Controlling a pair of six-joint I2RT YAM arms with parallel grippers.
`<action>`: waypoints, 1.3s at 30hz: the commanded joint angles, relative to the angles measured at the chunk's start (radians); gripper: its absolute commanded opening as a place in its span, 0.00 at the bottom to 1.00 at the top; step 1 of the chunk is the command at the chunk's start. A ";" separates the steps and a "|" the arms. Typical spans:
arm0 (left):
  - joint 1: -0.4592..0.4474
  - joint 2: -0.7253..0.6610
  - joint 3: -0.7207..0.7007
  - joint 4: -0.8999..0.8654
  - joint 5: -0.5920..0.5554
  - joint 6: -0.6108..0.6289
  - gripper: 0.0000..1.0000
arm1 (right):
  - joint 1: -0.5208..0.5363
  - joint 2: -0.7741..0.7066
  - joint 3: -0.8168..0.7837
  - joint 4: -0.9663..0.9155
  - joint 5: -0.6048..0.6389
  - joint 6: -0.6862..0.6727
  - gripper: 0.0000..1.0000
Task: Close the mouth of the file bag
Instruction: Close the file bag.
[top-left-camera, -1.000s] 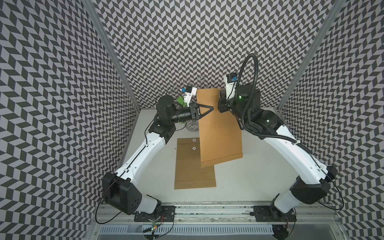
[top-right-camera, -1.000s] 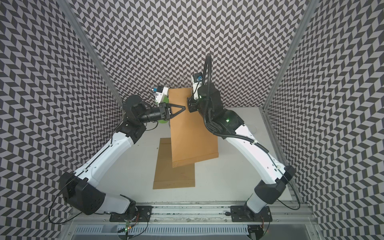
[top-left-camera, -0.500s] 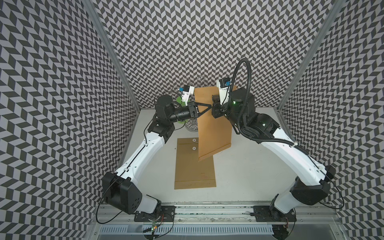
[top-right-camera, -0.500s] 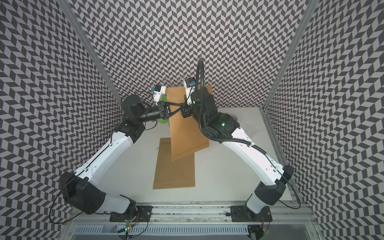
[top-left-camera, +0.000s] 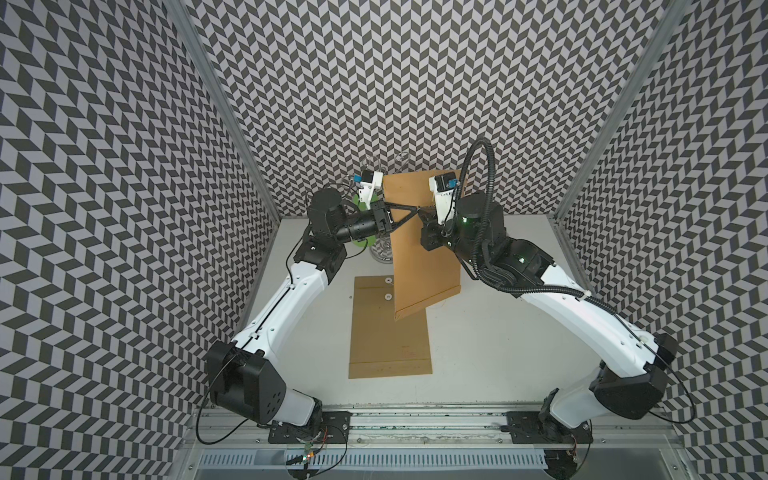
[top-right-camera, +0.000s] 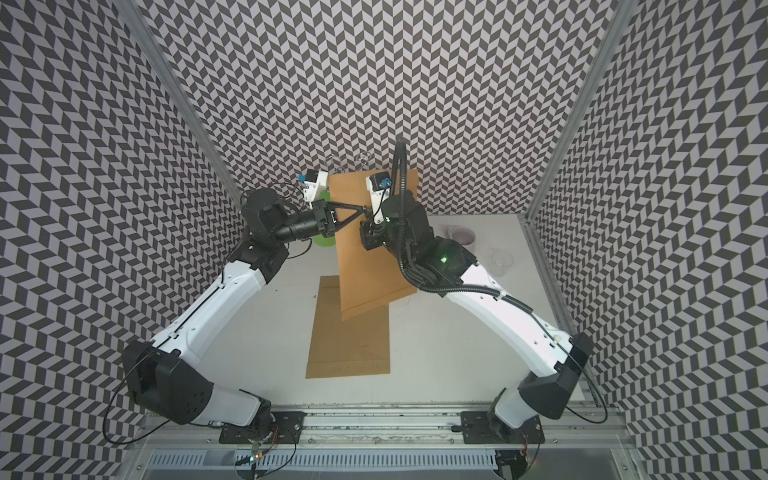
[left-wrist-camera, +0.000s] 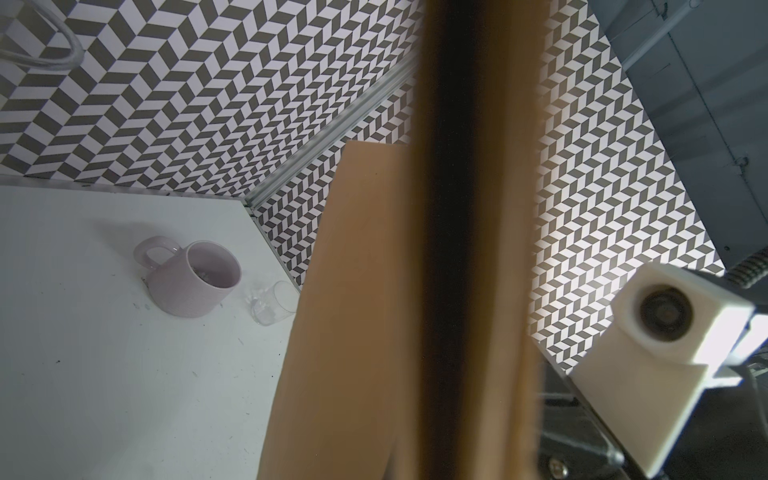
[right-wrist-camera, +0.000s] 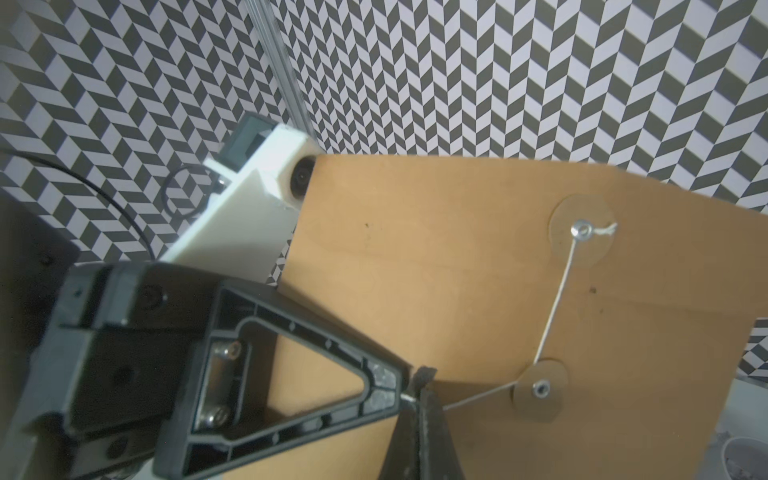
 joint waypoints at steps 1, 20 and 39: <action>0.008 -0.021 0.009 0.069 0.003 0.011 0.00 | 0.010 -0.030 -0.041 0.040 -0.047 0.033 0.00; 0.021 -0.038 0.006 0.087 0.001 0.030 0.00 | -0.028 -0.123 -0.231 0.126 -0.122 0.052 0.00; 0.021 -0.043 0.020 0.095 0.031 0.038 0.00 | -0.197 -0.161 -0.304 0.131 -0.264 0.078 0.00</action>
